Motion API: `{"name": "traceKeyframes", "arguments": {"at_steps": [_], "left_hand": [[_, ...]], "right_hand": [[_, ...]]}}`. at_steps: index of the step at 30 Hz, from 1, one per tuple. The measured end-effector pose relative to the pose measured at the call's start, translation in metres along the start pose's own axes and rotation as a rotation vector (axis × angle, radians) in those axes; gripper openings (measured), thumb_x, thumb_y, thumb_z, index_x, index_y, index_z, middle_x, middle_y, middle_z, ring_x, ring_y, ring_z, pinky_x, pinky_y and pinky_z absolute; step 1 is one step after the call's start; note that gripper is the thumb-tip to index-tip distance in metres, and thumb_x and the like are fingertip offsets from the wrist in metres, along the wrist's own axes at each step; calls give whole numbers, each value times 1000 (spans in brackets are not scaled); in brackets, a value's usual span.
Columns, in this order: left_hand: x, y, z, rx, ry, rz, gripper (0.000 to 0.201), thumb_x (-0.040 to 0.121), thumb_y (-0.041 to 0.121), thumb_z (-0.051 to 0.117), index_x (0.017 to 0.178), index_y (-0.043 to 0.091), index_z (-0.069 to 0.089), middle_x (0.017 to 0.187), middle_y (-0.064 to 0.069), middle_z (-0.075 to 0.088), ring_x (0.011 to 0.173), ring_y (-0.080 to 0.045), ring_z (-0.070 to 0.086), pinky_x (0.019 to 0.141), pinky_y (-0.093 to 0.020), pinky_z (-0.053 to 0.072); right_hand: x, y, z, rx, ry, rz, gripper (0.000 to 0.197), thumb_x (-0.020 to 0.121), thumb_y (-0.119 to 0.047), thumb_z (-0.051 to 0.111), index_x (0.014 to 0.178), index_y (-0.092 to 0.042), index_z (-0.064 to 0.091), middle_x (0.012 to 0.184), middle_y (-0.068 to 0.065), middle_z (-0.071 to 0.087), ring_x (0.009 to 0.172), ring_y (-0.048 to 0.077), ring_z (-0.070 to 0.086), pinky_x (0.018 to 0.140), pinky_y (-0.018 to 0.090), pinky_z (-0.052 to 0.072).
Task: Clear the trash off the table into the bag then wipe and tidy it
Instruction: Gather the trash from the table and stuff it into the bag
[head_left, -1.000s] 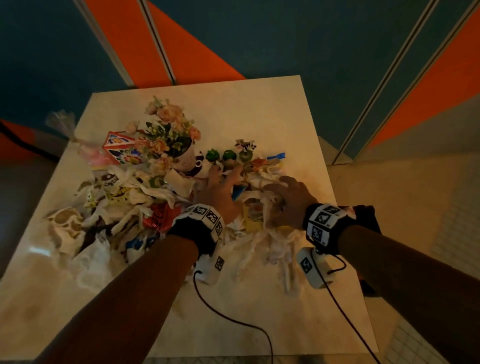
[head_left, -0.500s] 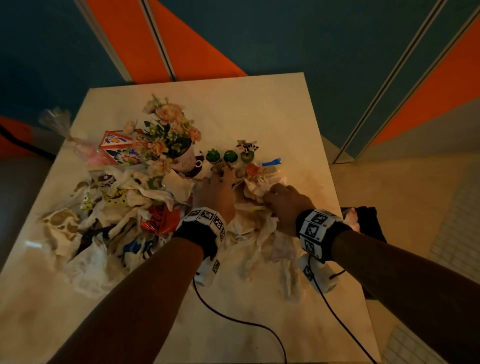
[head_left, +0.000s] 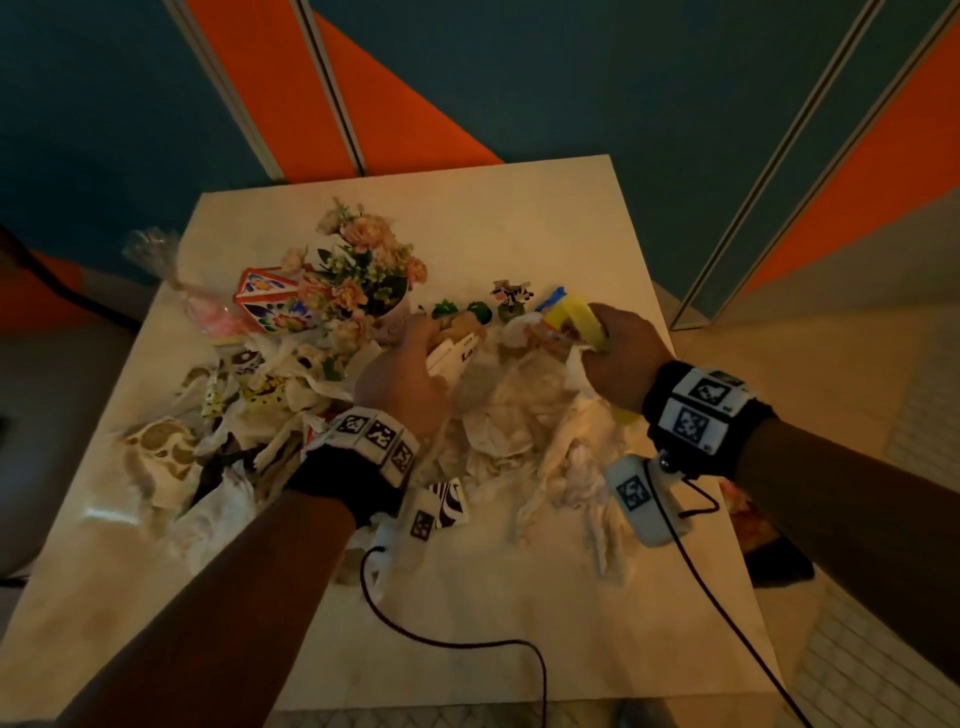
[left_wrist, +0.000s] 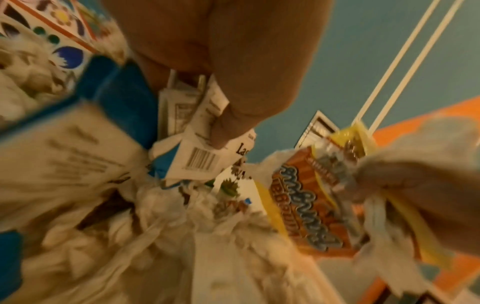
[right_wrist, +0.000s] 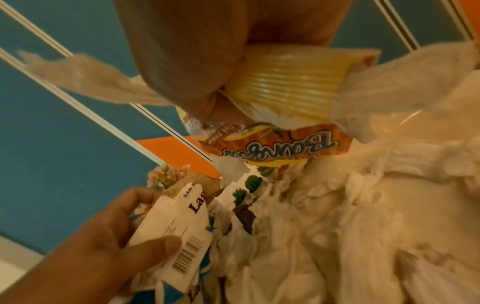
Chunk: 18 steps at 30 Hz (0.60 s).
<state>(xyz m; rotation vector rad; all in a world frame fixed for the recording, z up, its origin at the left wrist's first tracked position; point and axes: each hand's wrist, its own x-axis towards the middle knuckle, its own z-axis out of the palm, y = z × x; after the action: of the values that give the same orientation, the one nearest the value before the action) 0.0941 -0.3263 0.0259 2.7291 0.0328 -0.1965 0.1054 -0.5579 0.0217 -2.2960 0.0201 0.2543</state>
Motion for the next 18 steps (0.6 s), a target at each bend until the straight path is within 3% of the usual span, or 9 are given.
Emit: {"name": "traceKeyframes", "arguments": {"at_steps": [2, 4, 7, 10, 13, 18], "left_hand": [[-3, -4, -12, -100, 22, 4, 49, 87, 16, 62, 126, 27, 34, 119, -8, 61, 98, -33, 63, 66, -34, 49], [-6, -9, -22, -171, 37, 5, 48, 86, 13, 64, 124, 24, 36, 124, -8, 57, 102, -33, 61, 66, -33, 46], [-11, -16, -33, -228, 95, -15, 49, 84, 11, 65, 122, 24, 38, 123, -8, 57, 102, -31, 60, 70, -36, 50], [-17, -21, -38, -252, 142, -31, 47, 83, 8, 64, 121, 21, 41, 120, -11, 59, 100, -33, 61, 66, -33, 45], [-25, -20, -40, -315, 189, -42, 45, 83, 6, 65, 121, 19, 43, 118, -9, 60, 101, -30, 60, 69, -32, 44], [-37, 5, -53, -441, 341, 55, 44, 81, 4, 65, 119, 12, 46, 107, 4, 53, 96, -15, 53, 74, -26, 42]], "right_hand": [[-5, -9, -4, 66, 40, -23, 21, 82, -28, 56, 102, -22, 61, 104, 12, 66, 92, 33, 59, 72, 34, 39], [-10, -17, -5, 90, 74, -59, 28, 83, -35, 50, 98, -15, 63, 100, 16, 67, 91, 38, 60, 71, 40, 44], [-18, -26, -7, 129, 112, -32, 30, 77, -28, 54, 103, -19, 64, 101, 12, 67, 93, 32, 62, 76, 38, 49], [-23, -27, -7, 142, 136, -3, 29, 78, -17, 59, 106, -23, 65, 101, 7, 68, 95, 28, 63, 81, 41, 54], [-32, -26, -12, 167, 145, -10, 23, 74, -25, 61, 96, -23, 63, 89, 3, 67, 86, 28, 62, 76, 43, 54], [-50, -10, -32, 297, 195, 31, 35, 73, -18, 63, 107, -22, 66, 106, 11, 70, 99, 33, 66, 85, 57, 55]]}}
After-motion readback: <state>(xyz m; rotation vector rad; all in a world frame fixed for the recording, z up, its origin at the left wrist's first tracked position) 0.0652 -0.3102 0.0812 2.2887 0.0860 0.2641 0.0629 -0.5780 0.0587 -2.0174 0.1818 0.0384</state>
